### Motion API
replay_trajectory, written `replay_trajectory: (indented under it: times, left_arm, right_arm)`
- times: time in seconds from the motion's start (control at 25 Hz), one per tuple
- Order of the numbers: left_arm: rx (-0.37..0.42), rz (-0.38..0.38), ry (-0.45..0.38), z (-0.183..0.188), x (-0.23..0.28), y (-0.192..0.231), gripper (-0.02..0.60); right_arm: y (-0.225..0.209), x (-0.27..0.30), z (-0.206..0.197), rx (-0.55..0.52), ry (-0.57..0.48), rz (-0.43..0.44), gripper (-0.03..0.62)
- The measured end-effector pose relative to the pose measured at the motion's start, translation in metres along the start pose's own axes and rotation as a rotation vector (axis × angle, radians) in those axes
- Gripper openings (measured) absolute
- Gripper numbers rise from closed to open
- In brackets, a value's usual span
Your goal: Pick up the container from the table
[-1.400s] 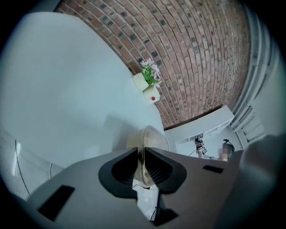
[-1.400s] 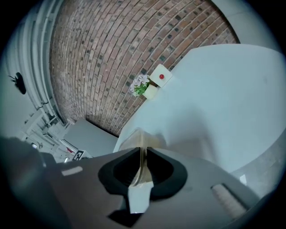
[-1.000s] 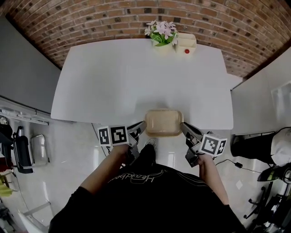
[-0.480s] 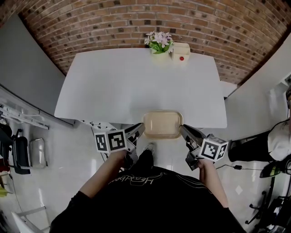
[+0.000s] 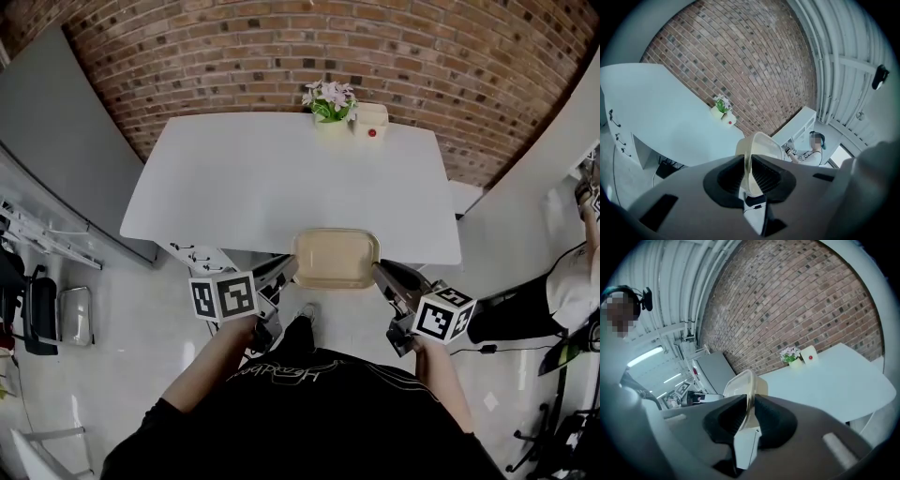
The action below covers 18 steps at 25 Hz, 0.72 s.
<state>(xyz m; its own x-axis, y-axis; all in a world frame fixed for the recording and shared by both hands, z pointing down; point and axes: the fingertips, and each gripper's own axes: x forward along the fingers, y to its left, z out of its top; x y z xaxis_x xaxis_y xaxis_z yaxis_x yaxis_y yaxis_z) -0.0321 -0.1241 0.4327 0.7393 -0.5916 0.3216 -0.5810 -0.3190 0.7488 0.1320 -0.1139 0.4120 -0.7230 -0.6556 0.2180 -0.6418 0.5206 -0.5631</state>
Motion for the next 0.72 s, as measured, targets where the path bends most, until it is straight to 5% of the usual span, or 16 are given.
replay_trajectory:
  times: [0.28, 0.72]
  left_arm:
    - [0.133, -0.01, -0.065, 0.009, -0.025, -0.037, 0.052]
    - [0.204, -0.042, -0.122, 0.004, -0.055, -0.073, 0.052]
  right_arm:
    - [0.031, -0.029, 0.018, -0.048, -0.091, 0.026, 0.055]
    - [0.065, -0.056, 0.024, -0.056, -0.173, 0.065, 0.055]
